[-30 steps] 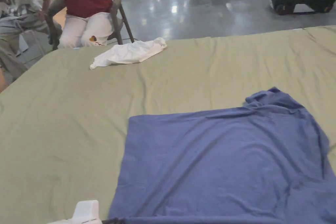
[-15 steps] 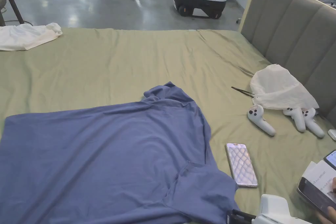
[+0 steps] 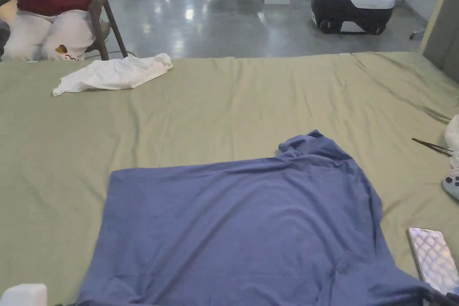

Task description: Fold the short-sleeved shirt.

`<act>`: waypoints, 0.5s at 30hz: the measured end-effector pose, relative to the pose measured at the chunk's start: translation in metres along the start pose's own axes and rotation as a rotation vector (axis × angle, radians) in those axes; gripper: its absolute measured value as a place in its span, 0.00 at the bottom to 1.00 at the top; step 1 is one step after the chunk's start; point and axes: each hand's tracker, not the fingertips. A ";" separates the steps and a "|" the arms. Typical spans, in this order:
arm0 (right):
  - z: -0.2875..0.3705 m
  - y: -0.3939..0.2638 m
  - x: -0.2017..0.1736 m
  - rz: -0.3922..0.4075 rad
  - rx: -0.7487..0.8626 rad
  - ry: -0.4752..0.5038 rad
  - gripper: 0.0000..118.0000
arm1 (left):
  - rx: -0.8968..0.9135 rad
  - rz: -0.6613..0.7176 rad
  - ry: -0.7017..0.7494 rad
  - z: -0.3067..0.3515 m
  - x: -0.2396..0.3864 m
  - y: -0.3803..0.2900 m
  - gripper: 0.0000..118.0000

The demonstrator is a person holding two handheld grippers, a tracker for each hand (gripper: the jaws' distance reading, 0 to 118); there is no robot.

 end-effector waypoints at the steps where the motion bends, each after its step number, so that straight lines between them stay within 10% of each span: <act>1: -0.004 0.014 -0.002 0.008 0.023 0.012 0.02 | 0.020 -0.010 0.006 -0.002 -0.001 0.011 0.05; 15: -0.169 0.174 -0.045 0.239 -0.061 -0.051 0.02 | -0.024 0.071 0.035 -0.142 -0.027 0.149 0.05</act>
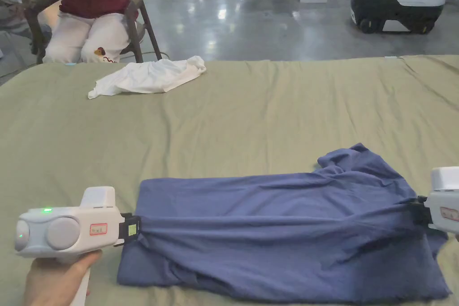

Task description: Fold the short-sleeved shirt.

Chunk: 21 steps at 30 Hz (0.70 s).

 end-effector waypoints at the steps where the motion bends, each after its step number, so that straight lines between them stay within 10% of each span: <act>1: -0.008 0.001 -0.002 0.012 -0.021 0.005 0.02 | -0.007 0.001 -0.005 -0.004 0.003 0.001 0.05; 3: -0.026 0.000 -0.002 0.006 -0.035 -0.003 0.09 | -0.010 0.005 0.001 -0.016 0.004 0.002 0.21; 6: -0.033 -0.009 0.000 0.004 -0.042 0.002 0.60 | 0.009 -0.026 0.029 -0.017 0.003 -0.001 0.73; 21: 0.172 -0.105 -0.023 -0.145 0.527 0.216 0.46 | 0.655 -0.131 0.041 0.218 0.067 -0.093 0.62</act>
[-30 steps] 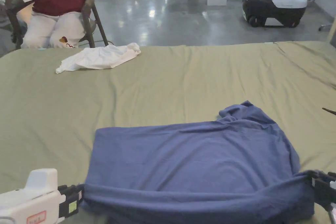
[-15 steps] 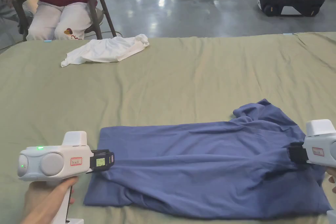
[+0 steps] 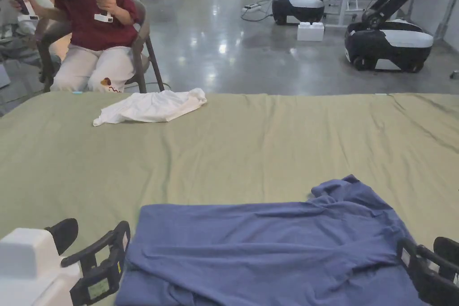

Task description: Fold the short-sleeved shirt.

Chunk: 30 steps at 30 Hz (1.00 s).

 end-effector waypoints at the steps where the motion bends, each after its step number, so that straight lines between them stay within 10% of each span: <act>1: 0.009 -0.002 -0.006 0.004 0.022 0.004 0.33 | 0.010 0.002 -0.004 0.010 0.004 0.000 0.56; 3: 0.022 -0.007 -0.020 0.029 0.022 0.004 0.11 | 0.006 -0.005 -0.015 0.028 0.012 0.001 0.36; 8: 0.045 -0.012 -0.041 0.066 0.060 -0.010 0.00 | 0.038 -0.013 -0.029 0.052 0.028 -0.004 0.00; 18: 0.059 -0.014 -0.048 0.069 0.073 -0.017 0.00 | -0.070 0.054 -0.030 0.040 0.008 -0.025 0.02; 25: 0.058 -0.035 -0.037 0.020 -0.023 -0.031 0.00 | -0.430 0.265 -0.010 -0.092 -0.048 -0.111 0.46; 30: 0.067 -0.055 -0.023 -0.009 -0.100 -0.076 0.00 | -0.550 0.201 0.105 -0.165 -0.054 -0.150 0.54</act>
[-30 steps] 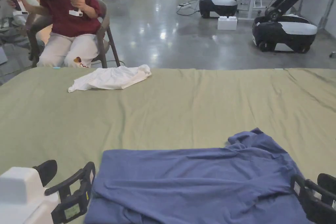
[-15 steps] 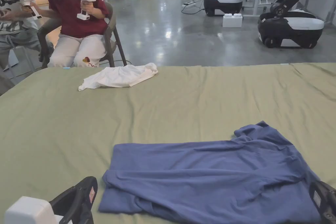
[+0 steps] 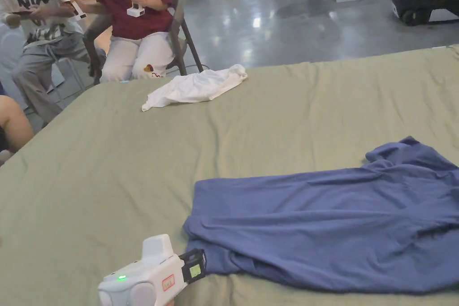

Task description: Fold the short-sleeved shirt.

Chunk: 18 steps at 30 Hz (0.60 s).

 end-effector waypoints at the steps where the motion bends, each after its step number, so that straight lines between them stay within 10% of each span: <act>1: 0.001 -0.004 0.003 0.000 -0.018 -0.011 0.00 | -0.009 -0.020 0.019 -0.008 0.001 0.001 0.54; 9: -0.040 -0.015 0.029 -0.106 -0.150 -0.023 0.03 | -0.034 -0.096 0.025 -0.023 0.015 -0.002 0.09; 12: -0.097 -0.010 0.047 -0.184 -0.206 -0.026 0.65 | -0.056 -0.101 0.033 -0.024 0.020 0.001 0.05; 18: -0.223 -0.031 0.082 -0.200 -0.387 -0.259 0.61 | -0.080 -0.095 0.032 -0.025 0.019 0.002 0.05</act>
